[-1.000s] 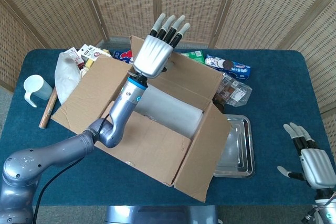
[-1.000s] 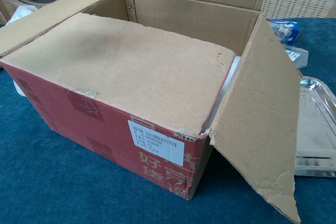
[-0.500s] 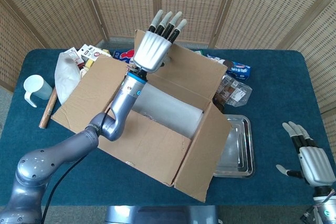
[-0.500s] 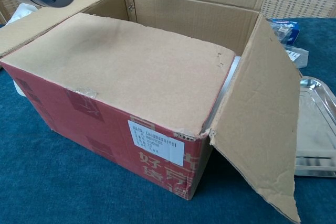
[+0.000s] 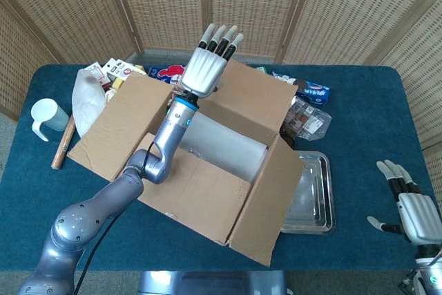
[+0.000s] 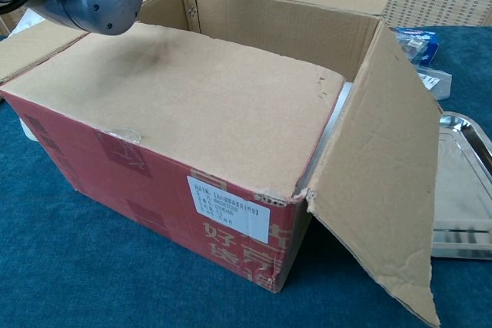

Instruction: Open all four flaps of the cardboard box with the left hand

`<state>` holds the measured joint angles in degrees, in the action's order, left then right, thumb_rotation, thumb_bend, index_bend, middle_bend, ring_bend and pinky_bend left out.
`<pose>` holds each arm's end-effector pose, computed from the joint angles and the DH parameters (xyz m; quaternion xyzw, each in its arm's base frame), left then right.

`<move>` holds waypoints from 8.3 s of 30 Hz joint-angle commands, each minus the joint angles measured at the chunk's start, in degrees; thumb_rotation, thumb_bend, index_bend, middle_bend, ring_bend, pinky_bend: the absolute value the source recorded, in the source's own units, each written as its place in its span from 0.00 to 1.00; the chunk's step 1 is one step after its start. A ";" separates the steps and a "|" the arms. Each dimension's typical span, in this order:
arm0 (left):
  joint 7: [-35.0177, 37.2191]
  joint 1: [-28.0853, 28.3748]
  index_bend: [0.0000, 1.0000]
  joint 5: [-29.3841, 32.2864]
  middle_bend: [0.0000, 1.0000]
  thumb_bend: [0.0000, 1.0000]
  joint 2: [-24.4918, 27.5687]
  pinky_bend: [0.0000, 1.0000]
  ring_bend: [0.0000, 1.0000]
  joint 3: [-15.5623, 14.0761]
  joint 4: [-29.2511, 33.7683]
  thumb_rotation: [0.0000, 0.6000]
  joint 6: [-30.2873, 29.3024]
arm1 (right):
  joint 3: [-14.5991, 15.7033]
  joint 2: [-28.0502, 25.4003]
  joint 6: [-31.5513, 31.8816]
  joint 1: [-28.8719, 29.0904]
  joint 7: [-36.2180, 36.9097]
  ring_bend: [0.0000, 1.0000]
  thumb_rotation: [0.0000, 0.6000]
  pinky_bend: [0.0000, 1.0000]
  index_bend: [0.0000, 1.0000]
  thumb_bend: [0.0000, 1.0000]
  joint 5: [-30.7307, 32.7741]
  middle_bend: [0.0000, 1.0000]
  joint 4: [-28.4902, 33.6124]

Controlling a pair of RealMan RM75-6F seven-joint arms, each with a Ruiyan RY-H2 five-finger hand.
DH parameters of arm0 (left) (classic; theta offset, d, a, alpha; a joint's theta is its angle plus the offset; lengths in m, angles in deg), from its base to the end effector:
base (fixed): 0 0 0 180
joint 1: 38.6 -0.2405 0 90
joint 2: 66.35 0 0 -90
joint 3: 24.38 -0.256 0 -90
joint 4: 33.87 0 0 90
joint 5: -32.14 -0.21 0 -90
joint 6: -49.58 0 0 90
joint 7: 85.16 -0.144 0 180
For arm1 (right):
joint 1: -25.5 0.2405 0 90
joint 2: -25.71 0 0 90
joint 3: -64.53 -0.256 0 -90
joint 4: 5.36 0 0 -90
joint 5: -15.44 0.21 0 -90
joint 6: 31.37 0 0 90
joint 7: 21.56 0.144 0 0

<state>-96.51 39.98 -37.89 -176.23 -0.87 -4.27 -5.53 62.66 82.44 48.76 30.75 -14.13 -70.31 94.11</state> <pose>0.0476 0.4988 0.0076 -0.6835 -0.1143 -0.5042 0.5152 -0.3008 -0.1773 0.1744 0.5874 -0.4530 0.3947 0.5422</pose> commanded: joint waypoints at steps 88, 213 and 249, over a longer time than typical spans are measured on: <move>-12.50 -11.74 0.50 32.59 0.32 0.00 42.07 0.19 0.10 -12.48 70.83 0.00 10.51 | 1.68 1.48 -1.71 0.95 -3.31 0.00 1.00 0.24 0.00 0.00 -1.93 0.00 1.52; 32.99 -15.78 0.49 23.82 0.65 0.00 72.58 0.43 0.40 3.69 74.61 0.00 65.50 | 2.68 3.39 -2.64 1.64 -7.59 0.00 1.00 0.25 0.00 0.00 -2.57 0.00 2.43; 28.96 -22.09 0.50 32.28 0.73 0.00 74.53 0.43 0.41 14.25 73.04 0.00 83.71 | 2.87 3.72 -2.74 1.75 -8.44 0.00 1.00 0.25 0.00 0.00 -2.77 0.00 2.68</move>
<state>-67.27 18.23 -6.07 -102.03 13.10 68.77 77.38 65.52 86.16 46.01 32.51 -22.55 -73.07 96.78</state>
